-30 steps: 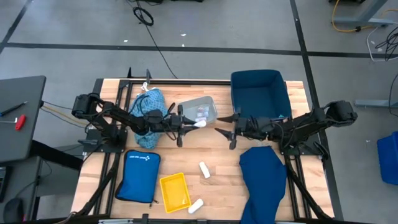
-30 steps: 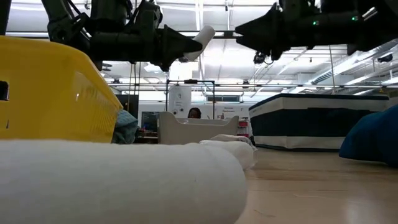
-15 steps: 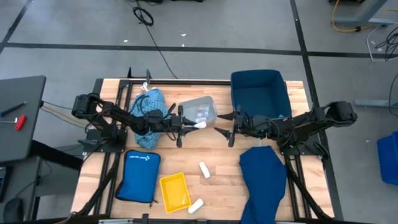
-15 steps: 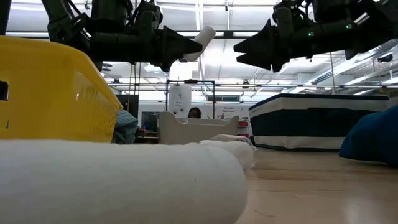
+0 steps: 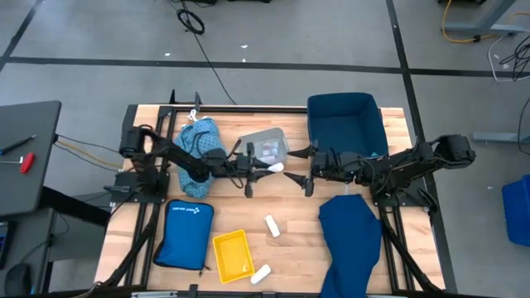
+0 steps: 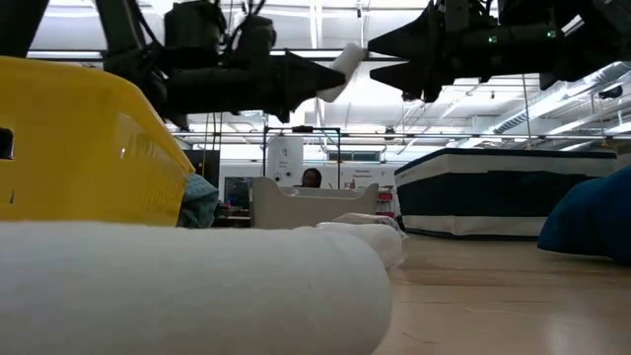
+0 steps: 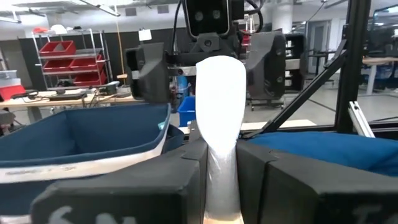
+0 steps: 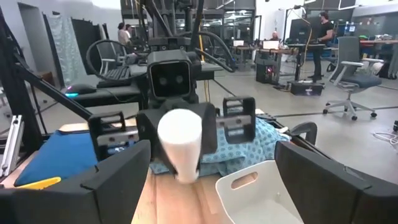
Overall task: Pick & place medical supplies in basket/bin
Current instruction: Put the top rolled gauze into the blue laundry organizer
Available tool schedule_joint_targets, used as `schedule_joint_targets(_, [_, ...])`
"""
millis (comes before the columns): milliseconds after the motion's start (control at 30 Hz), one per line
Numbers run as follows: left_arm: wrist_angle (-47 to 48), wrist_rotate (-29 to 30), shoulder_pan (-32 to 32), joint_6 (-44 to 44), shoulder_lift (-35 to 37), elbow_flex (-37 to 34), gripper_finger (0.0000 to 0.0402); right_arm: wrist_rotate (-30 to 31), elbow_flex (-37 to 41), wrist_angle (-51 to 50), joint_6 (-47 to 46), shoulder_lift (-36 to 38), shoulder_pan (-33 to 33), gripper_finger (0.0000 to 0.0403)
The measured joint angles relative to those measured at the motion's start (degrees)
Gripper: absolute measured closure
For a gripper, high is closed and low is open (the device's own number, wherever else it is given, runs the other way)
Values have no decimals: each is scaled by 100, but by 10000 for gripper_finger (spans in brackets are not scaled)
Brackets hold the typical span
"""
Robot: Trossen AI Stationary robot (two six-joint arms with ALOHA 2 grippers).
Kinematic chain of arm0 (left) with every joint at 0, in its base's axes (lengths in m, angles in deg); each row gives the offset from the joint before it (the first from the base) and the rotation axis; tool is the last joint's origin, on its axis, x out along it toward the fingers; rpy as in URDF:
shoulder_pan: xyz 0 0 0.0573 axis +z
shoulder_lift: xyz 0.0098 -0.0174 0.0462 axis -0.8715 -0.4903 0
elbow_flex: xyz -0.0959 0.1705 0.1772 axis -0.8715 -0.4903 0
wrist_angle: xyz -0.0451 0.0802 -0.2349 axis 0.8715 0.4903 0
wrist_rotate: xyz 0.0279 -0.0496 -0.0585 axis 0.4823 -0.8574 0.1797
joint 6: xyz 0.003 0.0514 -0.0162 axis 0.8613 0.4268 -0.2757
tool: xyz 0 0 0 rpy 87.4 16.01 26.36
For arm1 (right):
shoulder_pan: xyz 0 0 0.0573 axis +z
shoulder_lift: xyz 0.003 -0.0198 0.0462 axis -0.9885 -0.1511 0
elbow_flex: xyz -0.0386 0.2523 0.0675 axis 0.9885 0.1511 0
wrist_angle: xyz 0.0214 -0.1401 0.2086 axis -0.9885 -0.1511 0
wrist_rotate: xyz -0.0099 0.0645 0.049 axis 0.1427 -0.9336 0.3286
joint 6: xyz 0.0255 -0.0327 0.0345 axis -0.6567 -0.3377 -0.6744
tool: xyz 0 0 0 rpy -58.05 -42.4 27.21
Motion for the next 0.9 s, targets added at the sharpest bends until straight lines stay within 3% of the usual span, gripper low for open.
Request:
schedule_joint_targets(333, [249, -402, 179, -215, -756, 1033, 348, -55, -2, 173, 30, -193, 0, 52])
schedule_joint_targets(500, [234, -485, 278, -304, -825, 1129, 348, -37, -2, 147, 29, -193, 4, 85])
schedule_joint_targets(667, [192, -500, 295, -323, -825, 1129, 348, 22, 0, 82, 85, -193, 4, 174])
schedule_joint_targets(900, [196, -565, 291, -321, -825, 1129, 347, 31, 0, 97, 257, -193, 7, 349])
